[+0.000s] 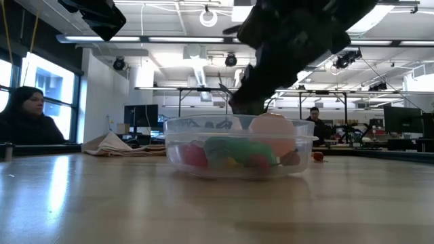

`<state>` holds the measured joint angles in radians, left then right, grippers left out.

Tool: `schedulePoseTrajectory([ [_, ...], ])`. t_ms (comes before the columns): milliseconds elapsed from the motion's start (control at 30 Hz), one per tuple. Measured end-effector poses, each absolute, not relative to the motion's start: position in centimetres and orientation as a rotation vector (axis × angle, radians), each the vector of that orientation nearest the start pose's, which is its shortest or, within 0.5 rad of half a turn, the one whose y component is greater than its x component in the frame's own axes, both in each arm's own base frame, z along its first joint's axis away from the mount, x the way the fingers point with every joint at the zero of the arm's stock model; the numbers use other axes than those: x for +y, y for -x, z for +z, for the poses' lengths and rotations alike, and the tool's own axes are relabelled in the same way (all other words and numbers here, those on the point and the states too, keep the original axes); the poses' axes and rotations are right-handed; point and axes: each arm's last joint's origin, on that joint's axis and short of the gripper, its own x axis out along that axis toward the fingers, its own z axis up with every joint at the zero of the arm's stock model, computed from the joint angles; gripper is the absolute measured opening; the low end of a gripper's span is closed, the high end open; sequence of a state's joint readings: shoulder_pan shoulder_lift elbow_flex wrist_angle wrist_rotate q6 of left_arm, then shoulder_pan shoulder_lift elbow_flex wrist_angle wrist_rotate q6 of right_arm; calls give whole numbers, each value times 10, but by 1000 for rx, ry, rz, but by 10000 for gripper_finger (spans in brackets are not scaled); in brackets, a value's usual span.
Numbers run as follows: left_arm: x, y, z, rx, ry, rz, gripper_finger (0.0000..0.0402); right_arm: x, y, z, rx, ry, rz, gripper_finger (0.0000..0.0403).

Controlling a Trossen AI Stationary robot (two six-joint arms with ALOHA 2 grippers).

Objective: Pick and placing Produce into tupperware
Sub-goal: Put the top cherry into the transparent container

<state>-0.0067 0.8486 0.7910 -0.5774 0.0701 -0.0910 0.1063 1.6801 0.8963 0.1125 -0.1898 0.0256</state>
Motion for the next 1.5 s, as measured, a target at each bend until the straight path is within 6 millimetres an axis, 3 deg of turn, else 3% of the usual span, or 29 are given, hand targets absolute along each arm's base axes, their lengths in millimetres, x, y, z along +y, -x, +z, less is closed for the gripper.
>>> schedulePoseTrajectory([
  [167, -3, -171, 290, 638, 108, -46, 83, 39, -339, 160, 740, -44, 240, 79],
  [467, -3, -171, 290, 638, 108, -45, 83, 24, -335, 152, 831, -40, 163, 79],
  [1333, -3, -171, 290, 638, 108, -45, 83, 18, -336, 152, 832, -45, 141, 79],
  [1500, -3, -171, 290, 638, 108, -46, 83, 18, -336, 152, 832, -48, 140, 106],
])
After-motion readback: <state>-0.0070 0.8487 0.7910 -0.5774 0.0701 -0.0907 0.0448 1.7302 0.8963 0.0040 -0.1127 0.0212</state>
